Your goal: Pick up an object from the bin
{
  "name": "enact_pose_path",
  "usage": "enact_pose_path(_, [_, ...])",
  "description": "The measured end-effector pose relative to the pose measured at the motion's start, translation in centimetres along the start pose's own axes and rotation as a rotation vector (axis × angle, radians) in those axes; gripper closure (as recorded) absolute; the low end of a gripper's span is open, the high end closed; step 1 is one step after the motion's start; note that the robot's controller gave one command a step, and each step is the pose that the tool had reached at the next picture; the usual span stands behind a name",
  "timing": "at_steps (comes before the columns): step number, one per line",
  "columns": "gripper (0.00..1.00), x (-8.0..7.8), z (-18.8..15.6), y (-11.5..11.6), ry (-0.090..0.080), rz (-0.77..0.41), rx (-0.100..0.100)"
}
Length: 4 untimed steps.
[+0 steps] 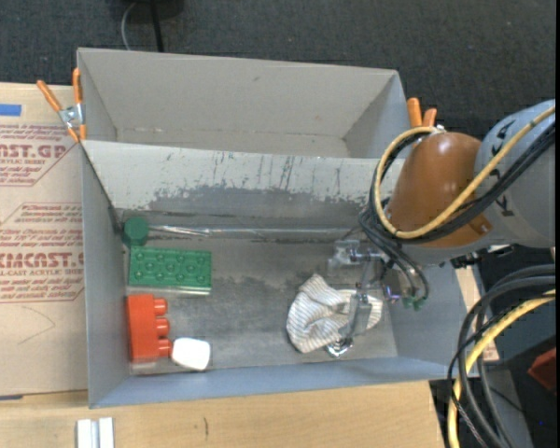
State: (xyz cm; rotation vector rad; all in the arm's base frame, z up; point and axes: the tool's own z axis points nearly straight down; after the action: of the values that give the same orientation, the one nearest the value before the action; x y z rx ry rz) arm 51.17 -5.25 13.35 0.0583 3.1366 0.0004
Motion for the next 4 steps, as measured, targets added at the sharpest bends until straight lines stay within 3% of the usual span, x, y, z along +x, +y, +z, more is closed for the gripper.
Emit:
enact_pose_path(1, [0.00,0.3,3.8,0.1,0.005,0.062,0.000])
enact_pose_path(2, [1.00,1.4,4.9,0.2,0.000,0.170,0.000])
enact_pose_path(3, [1.00,1.4,4.9,0.2,0.000,0.170,0.000])
enact_pose_path(4, [1.00,2.8,-3.6,0.6,0.000,0.172,0.000])
